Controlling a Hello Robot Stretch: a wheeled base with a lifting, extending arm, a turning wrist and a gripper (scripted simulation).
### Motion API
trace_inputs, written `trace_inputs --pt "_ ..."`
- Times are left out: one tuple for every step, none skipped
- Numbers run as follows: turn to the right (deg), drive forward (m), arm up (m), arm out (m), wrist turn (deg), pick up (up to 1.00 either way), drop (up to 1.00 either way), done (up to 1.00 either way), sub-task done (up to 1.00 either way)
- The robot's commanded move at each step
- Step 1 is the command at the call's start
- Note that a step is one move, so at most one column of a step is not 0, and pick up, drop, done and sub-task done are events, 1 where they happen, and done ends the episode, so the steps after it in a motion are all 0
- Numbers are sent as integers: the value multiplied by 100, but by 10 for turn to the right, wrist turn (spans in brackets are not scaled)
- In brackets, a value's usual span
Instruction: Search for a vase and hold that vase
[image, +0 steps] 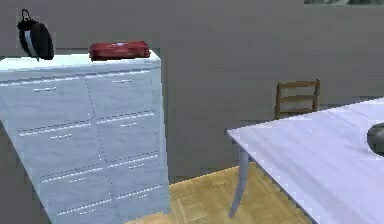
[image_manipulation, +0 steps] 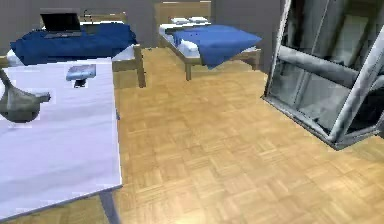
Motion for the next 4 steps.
trace_inputs --pt "450 0 0 0 0 0 0 0 0" --pt "450 0 0 0 0 0 0 0 0" --pt "60 0 0 0 0 0 0 0 0" --pt "0 50 0 0 0 0 0 0 0"
